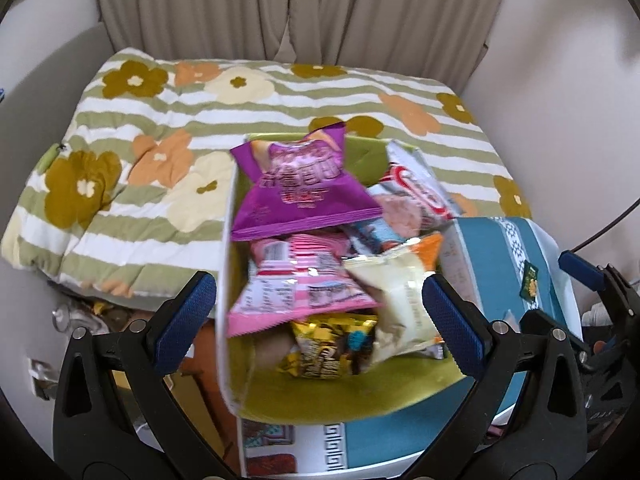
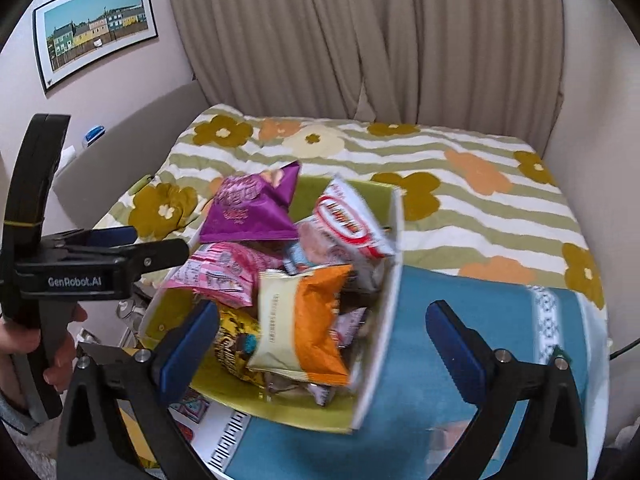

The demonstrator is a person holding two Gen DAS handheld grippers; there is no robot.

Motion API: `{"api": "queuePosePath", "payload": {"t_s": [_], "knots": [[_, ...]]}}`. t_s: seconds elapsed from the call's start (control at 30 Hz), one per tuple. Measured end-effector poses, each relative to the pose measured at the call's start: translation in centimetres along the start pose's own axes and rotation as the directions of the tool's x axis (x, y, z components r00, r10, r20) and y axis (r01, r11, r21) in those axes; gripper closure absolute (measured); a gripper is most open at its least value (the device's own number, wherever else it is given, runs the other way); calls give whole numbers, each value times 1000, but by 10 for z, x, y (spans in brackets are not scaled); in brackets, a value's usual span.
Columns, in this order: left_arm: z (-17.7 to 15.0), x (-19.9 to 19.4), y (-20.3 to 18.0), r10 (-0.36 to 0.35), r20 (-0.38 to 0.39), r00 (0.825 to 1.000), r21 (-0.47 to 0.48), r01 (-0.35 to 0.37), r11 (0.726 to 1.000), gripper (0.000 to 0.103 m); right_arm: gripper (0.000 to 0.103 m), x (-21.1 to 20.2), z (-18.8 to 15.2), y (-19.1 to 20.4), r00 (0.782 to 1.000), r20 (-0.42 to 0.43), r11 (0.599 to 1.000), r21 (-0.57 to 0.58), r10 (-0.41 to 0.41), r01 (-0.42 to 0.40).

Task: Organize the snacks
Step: 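Move both tools back to the last two snacks on the cloth, then grasp the white-wrapped pink cake with the left tool while the right tool grasps the green cracker packet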

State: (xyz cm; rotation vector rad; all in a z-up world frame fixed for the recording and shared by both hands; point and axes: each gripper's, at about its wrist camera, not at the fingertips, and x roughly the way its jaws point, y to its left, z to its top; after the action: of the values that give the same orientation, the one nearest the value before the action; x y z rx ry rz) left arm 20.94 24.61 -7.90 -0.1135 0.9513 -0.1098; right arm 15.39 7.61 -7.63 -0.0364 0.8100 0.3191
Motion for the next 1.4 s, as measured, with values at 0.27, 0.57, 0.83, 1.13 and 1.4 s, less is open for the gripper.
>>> {"api": "queuePosePath", "payload": {"t_s": [0.27,0.57,0.83,1.13,1.4], "knots": [[-22,-23,-75,-26,61,998,5,25,1000,1,0,-47,-10,-59,989,26,987,-63,-146,147],[-60,-12,-193,-83,23,996,74,81,994,1,0,-97,-33,-166,979,25,979,-22,-204,205],[-99,31,-287,-82,-53,995,235,92,968,1,0,-99,-62,-249,986,-28,984,51,-167,169],[-144,108,-328,-99,-233,967,460,199,865,1,0,-46,-111,-306,975,-148,978,103,-167,183],[-169,172,-340,-60,-329,943,653,273,707,1,0,4,-142,-319,955,-230,959,170,-187,229]]}}
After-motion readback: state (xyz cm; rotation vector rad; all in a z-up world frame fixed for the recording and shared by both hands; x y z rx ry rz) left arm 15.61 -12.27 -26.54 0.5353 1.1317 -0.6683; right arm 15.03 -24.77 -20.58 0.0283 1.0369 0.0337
